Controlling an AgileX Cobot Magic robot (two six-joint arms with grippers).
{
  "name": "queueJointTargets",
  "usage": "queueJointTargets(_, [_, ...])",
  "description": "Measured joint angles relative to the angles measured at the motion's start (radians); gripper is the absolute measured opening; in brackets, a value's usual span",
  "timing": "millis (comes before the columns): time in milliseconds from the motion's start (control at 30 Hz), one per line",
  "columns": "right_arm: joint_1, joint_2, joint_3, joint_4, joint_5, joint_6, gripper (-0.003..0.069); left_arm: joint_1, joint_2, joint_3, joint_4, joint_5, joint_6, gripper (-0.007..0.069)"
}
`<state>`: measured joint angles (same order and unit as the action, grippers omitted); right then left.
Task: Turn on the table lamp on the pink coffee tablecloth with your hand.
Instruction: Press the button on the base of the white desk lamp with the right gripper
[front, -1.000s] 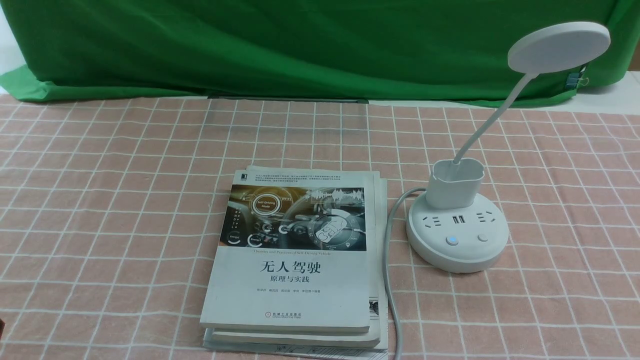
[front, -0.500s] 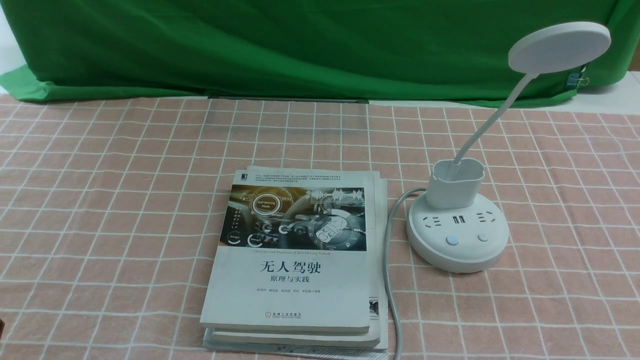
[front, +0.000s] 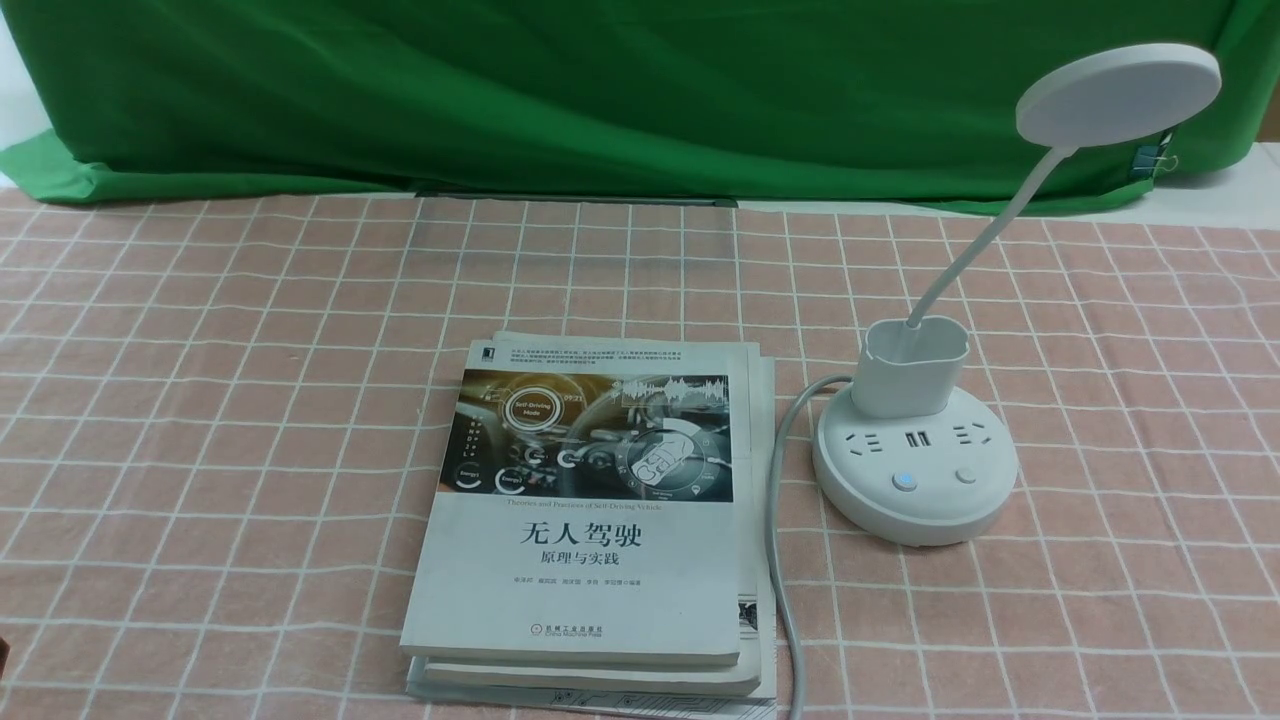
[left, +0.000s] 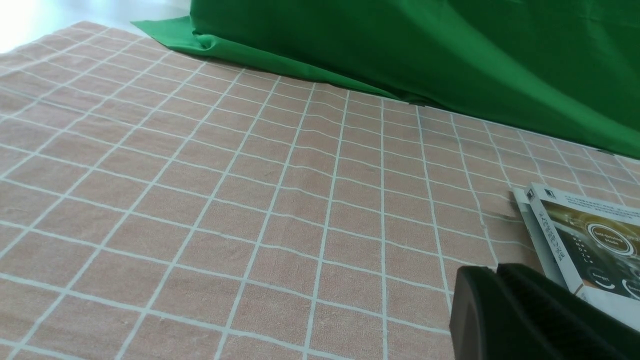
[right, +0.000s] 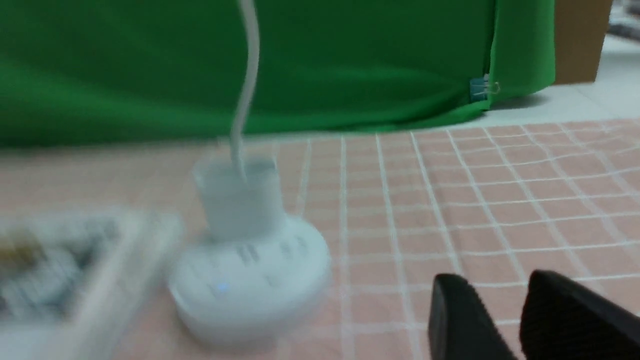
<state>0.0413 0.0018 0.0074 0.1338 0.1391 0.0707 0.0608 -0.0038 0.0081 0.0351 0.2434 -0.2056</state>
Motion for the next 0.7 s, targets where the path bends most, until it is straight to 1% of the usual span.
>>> queueJointTargets(67, [0.0, 0.0, 0.0, 0.011, -0.055, 0.164, 0.0242, 0.0, 0.0, 0.0, 0.0, 0.0, 0.0, 0.0019])
queueJointTargets(133, [0.0, 0.0, 0.0, 0.015, -0.105, 0.29, 0.0242, 0.0, 0.0, 0.0, 0.0, 0.0, 0.0, 0.0019])
queueJointTargets(167, [0.0, 0.0, 0.0, 0.015, -0.105, 0.301, 0.0242, 0.0, 0.0, 0.0, 0.0, 0.0, 0.0, 0.0019])
queueJointTargets(200, [0.0, 0.0, 0.0, 0.017, -0.139, 0.349, 0.0242, 0.0, 0.0, 0.0, 0.0, 0.0, 0.0, 0.0019])
queueJointTargets(233, [0.0, 0.0, 0.0, 0.017, -0.164, 0.37, 0.024, 0.0, 0.0, 0.0, 0.0, 0.0, -0.001, 0.0019])
queueJointTargets(367, [0.0, 0.0, 0.0, 0.019, -0.219, 0.408, 0.0225, 0.0, 0.0, 0.0, 0.0, 0.0, -0.001, 0.0019])
queueJointTargets(400, [0.0, 0.0, 0.0, 0.019, -0.218, 0.416, 0.0211, 0.0, 0.0, 0.0, 0.001, 0.0, -0.001, 0.0019])
queueJointTargets(500, [0.004, 0.012, -0.027, 0.019, -0.139, 0.405, 0.0144, 0.0, 0.0, 0.0, 0.002, 0.0, -0.001, 0.0019])
queueJointTargets(533, [0.011, 0.036, -0.063, 0.02, -0.083, 0.378, 0.0113, 0.0, 0.0, 0.0, 0.002, 0.0, -0.001, 0.0019])
queueJointTargets(600, [0.037, 0.107, -0.16, 0.02, 0.041, 0.284, 0.0058, 0.0, 0.0, 0.0, 0.002, 0.0, -0.001, 0.0019])
queueJointTargets(633, [0.056, 0.163, -0.227, 0.021, 0.114, 0.227, 0.0042, 0.0, 0.0, 0.0, 0.002, 0.0, -0.001, 0.0019])
queueJointTargets(700, [0.099, 0.303, -0.358, 0.021, 0.265, 0.124, 0.0033, 0.0, 0.0, 0.0, 0.002, 0.0, -0.001, 0.0019])
